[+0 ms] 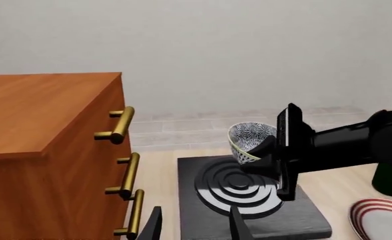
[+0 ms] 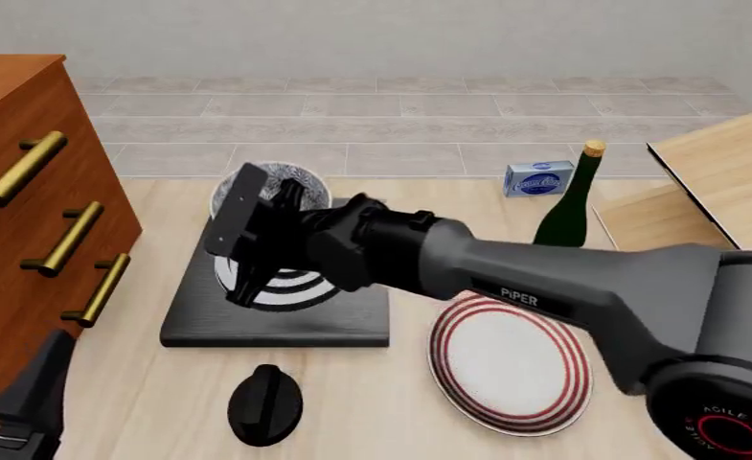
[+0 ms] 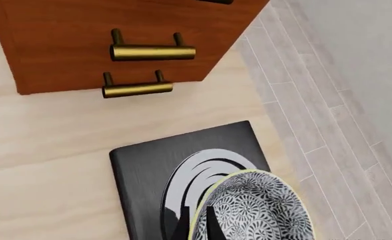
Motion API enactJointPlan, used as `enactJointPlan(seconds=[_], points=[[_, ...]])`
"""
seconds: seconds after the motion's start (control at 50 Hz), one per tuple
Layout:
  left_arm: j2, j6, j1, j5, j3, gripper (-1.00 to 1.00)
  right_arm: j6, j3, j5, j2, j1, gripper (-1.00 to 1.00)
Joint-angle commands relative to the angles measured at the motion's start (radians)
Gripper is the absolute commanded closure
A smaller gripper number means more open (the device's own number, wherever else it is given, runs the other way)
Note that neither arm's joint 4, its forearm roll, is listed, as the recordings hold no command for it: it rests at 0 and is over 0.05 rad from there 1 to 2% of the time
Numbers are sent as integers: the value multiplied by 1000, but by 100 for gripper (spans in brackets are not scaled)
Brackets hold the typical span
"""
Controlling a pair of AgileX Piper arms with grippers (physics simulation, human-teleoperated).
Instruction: Put the bowl on the stove.
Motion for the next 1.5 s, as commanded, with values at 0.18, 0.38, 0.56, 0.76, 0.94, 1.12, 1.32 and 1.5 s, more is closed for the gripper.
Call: enactJointPlan(seconds=[0.18,0.38,0.56,0.76,0.94,1.12,1.32,1.5], points=[[0,4,14,8,-11,-100,5,-27,-2,63,-9,100],[0,4,16,13,-16,-100,15,-13,-19,84,-7,100],[0,3,20,13,-14,-100,23,-13,-23,103,-4,100],[0,3,25,12,-16,-100,36,-37,-14,135,-11,100],[0,3,27,13,-19,-100,53,-61,-9,169,-25,100],[0,4,33,18,-27,-100,70,-81,-7,196,-32,100],[0,0,38,18,-29,-100,76,-79,-7,202,-32,100],[0,-2,47,23,-38,-100,80,-86,6,211,-31,100]])
